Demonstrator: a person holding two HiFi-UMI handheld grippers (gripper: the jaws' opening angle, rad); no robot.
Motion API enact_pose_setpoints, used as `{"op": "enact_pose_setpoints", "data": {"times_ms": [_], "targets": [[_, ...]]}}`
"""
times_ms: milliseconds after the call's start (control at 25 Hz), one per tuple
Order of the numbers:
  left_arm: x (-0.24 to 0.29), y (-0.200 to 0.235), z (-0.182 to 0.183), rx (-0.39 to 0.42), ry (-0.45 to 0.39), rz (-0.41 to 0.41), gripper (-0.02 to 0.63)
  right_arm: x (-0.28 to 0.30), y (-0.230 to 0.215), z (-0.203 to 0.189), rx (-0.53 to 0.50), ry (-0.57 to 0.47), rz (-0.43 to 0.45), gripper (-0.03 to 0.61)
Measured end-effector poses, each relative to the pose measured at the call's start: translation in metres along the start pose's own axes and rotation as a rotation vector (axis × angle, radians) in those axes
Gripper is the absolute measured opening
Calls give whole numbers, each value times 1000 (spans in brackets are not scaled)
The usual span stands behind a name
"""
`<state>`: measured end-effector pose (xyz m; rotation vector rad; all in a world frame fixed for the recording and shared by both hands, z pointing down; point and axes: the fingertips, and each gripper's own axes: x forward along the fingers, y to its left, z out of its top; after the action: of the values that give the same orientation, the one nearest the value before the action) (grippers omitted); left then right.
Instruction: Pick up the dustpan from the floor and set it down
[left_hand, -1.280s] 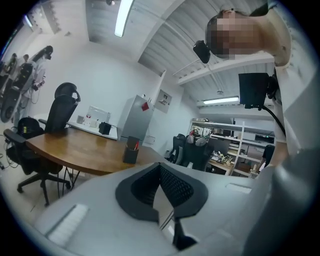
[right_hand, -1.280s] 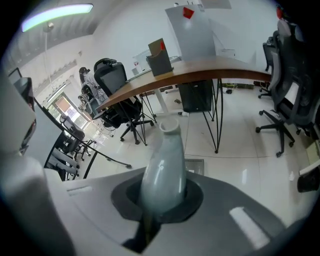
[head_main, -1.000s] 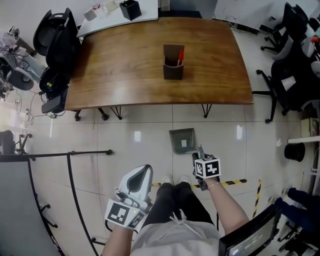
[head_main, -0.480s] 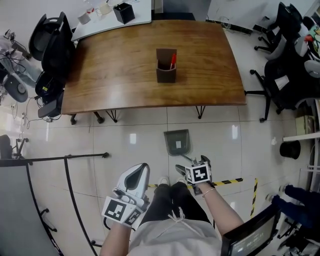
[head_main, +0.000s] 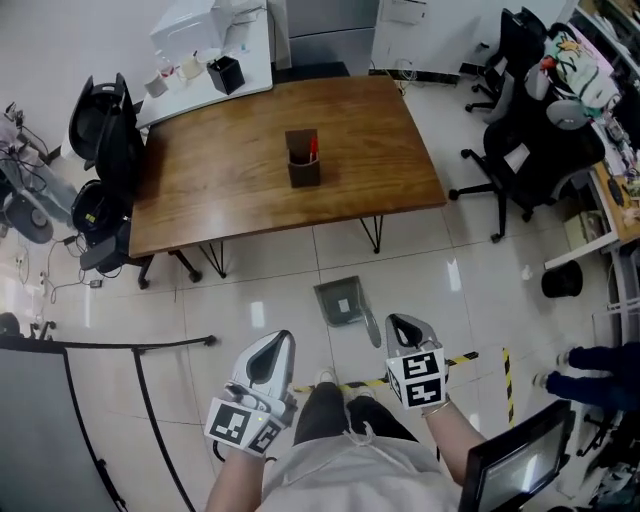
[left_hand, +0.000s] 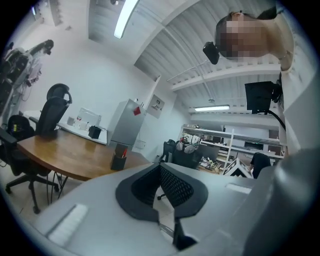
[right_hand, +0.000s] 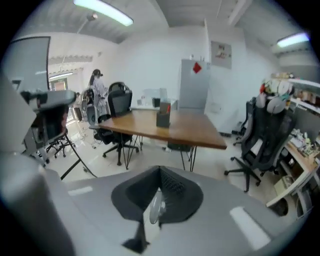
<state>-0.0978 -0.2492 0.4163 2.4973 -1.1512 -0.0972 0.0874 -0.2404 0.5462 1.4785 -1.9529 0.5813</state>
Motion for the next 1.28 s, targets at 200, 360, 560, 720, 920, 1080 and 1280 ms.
{"op": "enact_pose_setpoints", "data": {"times_ms": [200, 360, 560, 720, 920, 1080, 1280], "targets": [[-33, -75, 30, 79, -108, -38, 14, -116, 3, 53, 30, -255, 21, 2], [-62, -158, 40, 172, -197, -58, 12, -210, 27, 66, -72, -472, 102, 2], [-111, -228, 21, 118, -250, 18, 14, -308, 66, 41, -156, -671, 305, 2], [-157, -272, -7, 103, -217, 63, 14, -363, 77, 1, -227, -672, 310, 2], [-187, -310, -11, 120, -228, 46, 12, -405, 74, -27, -179, -702, 295, 2], [-203, -324, -3, 141, -229, 39, 12, -425, 88, -31, -186, -721, 301, 2], [-223, -316, 5, 134, -238, 60, 14, -429, 105, -32, -149, -735, 299, 2]]}}
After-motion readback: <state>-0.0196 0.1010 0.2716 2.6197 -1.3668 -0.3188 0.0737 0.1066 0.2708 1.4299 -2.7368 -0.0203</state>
